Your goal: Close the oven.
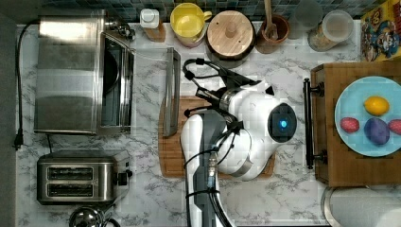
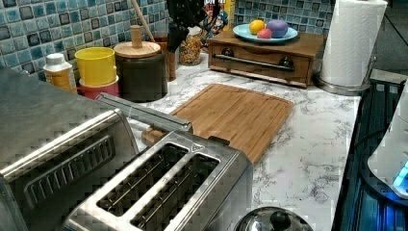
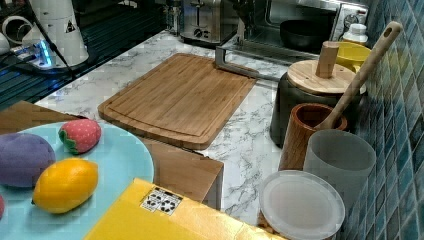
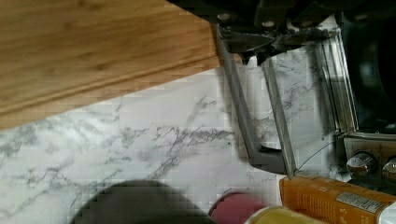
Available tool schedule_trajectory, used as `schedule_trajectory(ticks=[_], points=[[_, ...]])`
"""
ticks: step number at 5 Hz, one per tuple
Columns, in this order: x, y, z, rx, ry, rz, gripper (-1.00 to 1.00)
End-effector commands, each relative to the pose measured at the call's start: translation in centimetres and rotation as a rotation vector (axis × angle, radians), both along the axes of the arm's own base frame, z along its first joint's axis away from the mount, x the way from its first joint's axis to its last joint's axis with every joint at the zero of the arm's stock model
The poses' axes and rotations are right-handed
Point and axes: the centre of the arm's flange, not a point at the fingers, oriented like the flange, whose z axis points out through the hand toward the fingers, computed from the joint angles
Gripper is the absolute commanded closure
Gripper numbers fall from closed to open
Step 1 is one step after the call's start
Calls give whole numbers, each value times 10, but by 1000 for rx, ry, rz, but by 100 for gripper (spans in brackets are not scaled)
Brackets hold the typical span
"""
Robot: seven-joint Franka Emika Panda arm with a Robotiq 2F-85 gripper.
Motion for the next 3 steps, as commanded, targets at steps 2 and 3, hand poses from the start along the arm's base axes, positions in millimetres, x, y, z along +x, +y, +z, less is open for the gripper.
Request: schedule_trajectory(ticks=[2, 3], points=[[1, -20, -25, 184, -283, 204, 100], [15, -18, -54, 201, -250, 208, 100]])
